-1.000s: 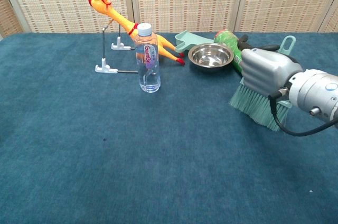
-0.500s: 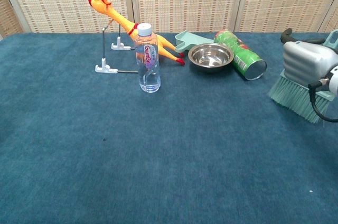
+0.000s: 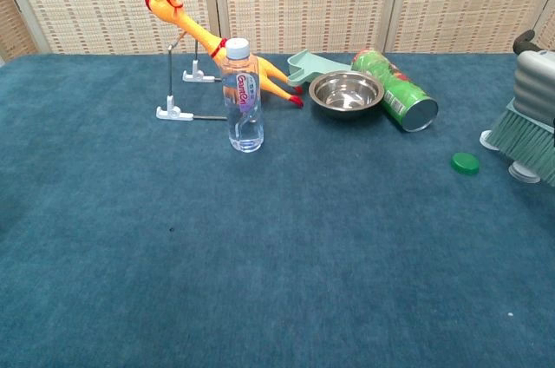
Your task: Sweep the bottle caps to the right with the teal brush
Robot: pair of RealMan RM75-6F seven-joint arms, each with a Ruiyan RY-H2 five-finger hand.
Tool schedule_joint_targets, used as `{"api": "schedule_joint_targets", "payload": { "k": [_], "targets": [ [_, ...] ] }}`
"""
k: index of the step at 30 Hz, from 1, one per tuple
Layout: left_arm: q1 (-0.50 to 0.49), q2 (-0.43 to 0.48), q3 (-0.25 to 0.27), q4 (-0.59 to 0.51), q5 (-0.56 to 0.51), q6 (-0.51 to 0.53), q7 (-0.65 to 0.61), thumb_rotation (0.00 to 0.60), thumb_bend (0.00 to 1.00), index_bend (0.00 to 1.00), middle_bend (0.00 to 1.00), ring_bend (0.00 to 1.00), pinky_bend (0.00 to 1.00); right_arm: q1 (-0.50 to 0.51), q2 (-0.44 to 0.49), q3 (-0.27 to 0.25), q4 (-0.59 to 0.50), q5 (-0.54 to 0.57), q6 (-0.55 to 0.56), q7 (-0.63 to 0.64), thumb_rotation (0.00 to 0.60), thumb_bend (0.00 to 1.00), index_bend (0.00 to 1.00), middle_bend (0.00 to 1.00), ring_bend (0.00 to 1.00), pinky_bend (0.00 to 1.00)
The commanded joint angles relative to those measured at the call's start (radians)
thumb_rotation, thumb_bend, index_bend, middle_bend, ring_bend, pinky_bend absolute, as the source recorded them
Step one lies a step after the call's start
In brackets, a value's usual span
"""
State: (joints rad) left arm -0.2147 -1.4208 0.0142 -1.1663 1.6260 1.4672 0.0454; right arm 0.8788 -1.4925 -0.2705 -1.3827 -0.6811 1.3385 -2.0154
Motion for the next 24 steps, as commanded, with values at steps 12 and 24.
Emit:
{"api": "schedule_joint_targets", "payload": {
  "k": [12, 24],
  "targets": [
    [0.004, 0.014, 0.004, -0.022, 0.007, 0.016, 0.003, 0.600, 0.46, 0.00, 0.00, 0.00, 0.05, -0.008, 0.056, 0.096, -0.142, -0.179, -0.010, 0.246, 0.600, 0.33, 0.95, 0.80, 0.52, 0.17],
    [-0.002, 0.014, -0.003, -0.032, 0.003, 0.011, 0.005, 0.600, 0.46, 0.00, 0.00, 0.00, 0.05, 0.018, -0.086, 0.108, -0.009, -0.109, -0.068, 0.071, 0.600, 0.33, 0.95, 0.80, 0.52, 0.17]
  ]
}}
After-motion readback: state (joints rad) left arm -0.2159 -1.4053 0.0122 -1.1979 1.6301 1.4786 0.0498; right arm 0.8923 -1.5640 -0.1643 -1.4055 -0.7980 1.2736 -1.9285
